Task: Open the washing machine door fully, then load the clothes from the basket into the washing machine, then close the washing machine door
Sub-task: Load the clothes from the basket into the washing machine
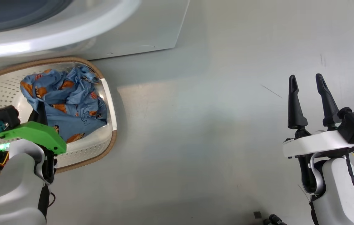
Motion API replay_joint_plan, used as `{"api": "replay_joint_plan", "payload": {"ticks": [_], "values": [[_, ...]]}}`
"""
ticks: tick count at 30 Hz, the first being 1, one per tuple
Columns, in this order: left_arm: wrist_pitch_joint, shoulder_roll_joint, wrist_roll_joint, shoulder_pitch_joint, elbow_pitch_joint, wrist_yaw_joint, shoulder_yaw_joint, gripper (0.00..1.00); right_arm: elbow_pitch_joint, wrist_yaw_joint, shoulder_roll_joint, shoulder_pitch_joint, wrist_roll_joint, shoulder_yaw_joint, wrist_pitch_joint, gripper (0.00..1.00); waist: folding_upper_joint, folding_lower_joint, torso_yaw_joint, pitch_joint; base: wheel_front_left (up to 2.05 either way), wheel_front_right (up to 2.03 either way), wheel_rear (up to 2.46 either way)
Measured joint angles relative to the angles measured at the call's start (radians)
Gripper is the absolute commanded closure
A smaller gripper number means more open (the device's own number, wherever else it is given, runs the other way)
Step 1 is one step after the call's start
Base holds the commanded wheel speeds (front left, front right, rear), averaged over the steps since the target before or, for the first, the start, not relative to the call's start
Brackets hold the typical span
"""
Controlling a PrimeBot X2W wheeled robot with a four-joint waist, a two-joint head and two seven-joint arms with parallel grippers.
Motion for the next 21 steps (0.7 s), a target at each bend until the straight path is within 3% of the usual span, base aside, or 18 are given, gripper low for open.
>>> {"api": "replay_joint_plan", "payload": {"ticks": [10, 21], "values": [[0.000, 0.026, 0.020, 0.123, -0.219, -0.003, 0.065, 1.00, 0.044, 0.011, -0.003, 0.040, -0.005, -0.004, 0.000, 0.00, 0.0000, 0.0000, 0.047, -0.143, 0.00, 0.00, 0.00], [0.000, -0.005, 0.062, 0.274, -0.388, -0.003, 0.118, 1.00, 0.087, 0.018, -0.006, 0.095, -0.009, 0.002, 0.000, 0.00, 0.0000, 0.0000, 0.075, -0.305, 0.00, 0.00, 0.00]]}}
